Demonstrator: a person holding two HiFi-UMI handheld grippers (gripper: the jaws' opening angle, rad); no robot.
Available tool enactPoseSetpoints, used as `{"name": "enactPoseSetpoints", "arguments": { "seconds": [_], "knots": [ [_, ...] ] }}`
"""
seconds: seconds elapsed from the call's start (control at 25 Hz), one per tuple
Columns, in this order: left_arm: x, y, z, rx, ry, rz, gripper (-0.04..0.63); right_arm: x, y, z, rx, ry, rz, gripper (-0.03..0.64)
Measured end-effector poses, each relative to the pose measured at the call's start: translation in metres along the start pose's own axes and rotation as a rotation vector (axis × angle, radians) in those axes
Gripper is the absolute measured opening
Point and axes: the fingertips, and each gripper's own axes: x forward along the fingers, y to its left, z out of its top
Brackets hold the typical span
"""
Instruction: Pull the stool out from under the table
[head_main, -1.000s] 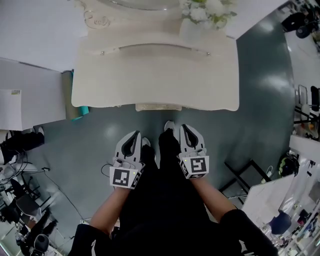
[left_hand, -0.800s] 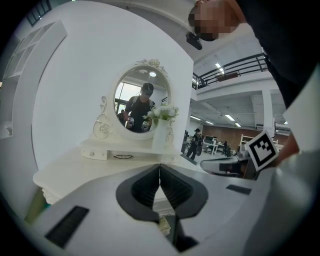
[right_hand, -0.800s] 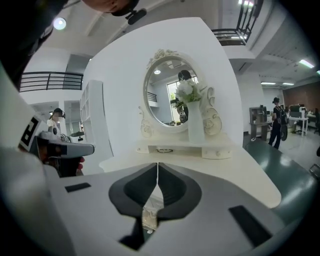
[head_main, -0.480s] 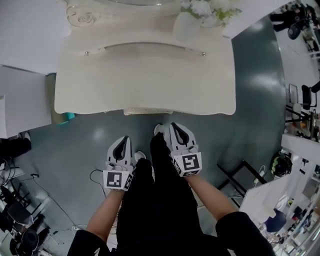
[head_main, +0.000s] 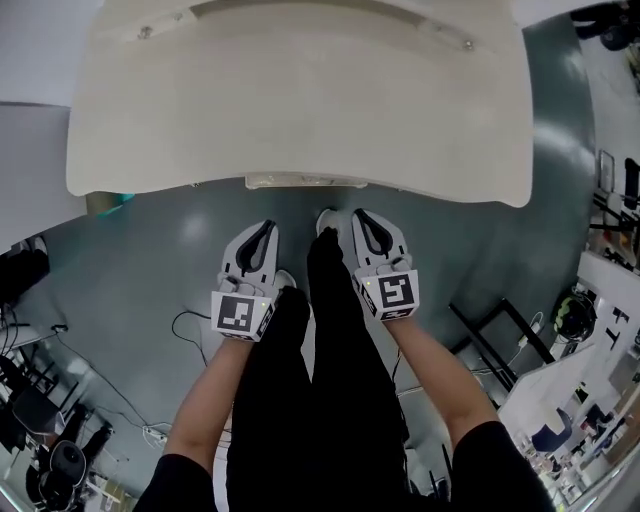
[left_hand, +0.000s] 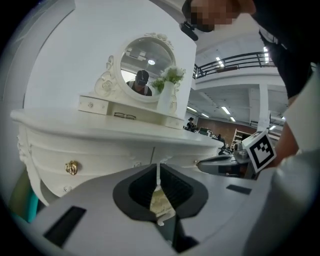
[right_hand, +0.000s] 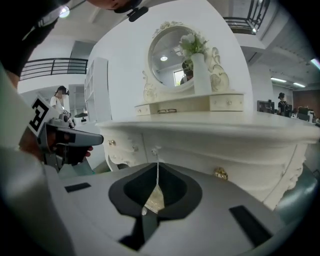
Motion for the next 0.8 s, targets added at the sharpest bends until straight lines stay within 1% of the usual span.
{"name": "enactPoseSetpoints", "arguments": {
  "seconds": [0.12,0.16,0.24,0.36,0.48,0.68,0.8],
  "knots": [
    [0.009,0.019,-0.04,0.021,0.036,0.055,0.015,0.012,-0.011,-0.04,-0.012,0.033,-0.019,0.02],
    [0.011,0.024,-0.055,0.021,0.054,0.061,0.015,0.016,-0.013,-0.055,-0.006,0.046,-0.025,0.02],
    [0.017,0.035,-0.085,0.014,0.085,0.063,0.015,0.027,-0.02,-0.083,0.01,0.068,-0.029,0.02],
    [0.031,0.054,-0.121,0.021,0.111,0.055,0.015,0.049,-0.028,-0.115,0.003,0.091,-0.035,0.02],
    [0.043,0.066,-0.143,0.03,0.134,0.035,0.015,0.061,-0.033,-0.136,0.006,0.11,-0.054,0.02],
    [0.057,0.089,-0.164,0.019,0.158,0.059,0.015,0.079,-0.035,-0.167,0.013,0.151,-0.052,0.02],
    [0.068,0.093,-0.173,0.013,0.177,0.05,0.015,0.085,-0.048,-0.18,-0.014,0.185,-0.052,0.02]
  ]
}}
